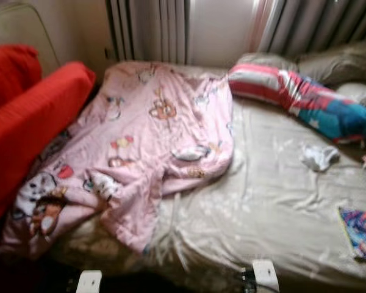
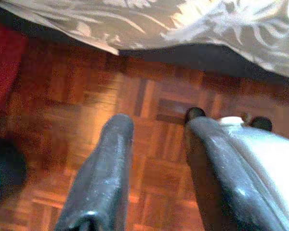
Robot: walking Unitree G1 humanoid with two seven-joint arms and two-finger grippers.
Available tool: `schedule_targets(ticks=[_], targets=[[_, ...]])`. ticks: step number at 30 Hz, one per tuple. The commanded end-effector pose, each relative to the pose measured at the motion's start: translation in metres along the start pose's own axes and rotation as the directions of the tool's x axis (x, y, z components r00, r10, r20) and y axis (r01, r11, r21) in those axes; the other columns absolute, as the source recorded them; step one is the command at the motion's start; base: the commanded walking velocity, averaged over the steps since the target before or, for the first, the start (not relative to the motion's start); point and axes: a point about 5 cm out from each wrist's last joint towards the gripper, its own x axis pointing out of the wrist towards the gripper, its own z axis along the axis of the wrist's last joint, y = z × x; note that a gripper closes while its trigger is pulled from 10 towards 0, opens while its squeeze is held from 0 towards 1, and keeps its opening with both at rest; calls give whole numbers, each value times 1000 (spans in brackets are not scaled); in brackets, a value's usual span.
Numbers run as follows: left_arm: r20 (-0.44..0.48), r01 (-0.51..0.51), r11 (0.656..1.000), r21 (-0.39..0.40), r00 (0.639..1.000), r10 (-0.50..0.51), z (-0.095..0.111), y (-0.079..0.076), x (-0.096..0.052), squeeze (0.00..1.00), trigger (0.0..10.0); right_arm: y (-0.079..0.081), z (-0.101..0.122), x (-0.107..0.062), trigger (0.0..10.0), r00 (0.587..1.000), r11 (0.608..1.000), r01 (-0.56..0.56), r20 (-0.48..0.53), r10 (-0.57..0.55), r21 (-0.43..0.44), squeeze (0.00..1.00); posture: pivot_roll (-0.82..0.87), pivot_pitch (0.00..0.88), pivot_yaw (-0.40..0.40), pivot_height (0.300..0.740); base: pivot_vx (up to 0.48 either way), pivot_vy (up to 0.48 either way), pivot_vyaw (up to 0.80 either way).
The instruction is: Clean up the room
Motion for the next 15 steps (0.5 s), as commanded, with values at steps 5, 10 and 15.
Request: schedule_targets(ticks=[5, 10, 15], targets=[[-28, -9, 1000, 18, 1000, 9, -6, 6, -2, 0, 10000, 2, 1, 0, 10000, 1000, 1000, -12, 13, 12, 5, 0, 10, 88, -27, 738, 0, 424, 0], [-30, -12, 1000, 17, 999, 12, -7, 7, -2, 0, 10000, 2, 4, 0, 10000, 999, 1000, -21, 29, 21, 4, 0, 14, 84, -28, 738, 0, 422, 423], [-32, -13, 1000, 14, 999, 14, -9, 8, -3, 0, 10000, 2, 6, 1, 10000, 999, 1000, -22, 36, 22, 17, 0, 15, 80, -28, 738, 0, 422, 500]])
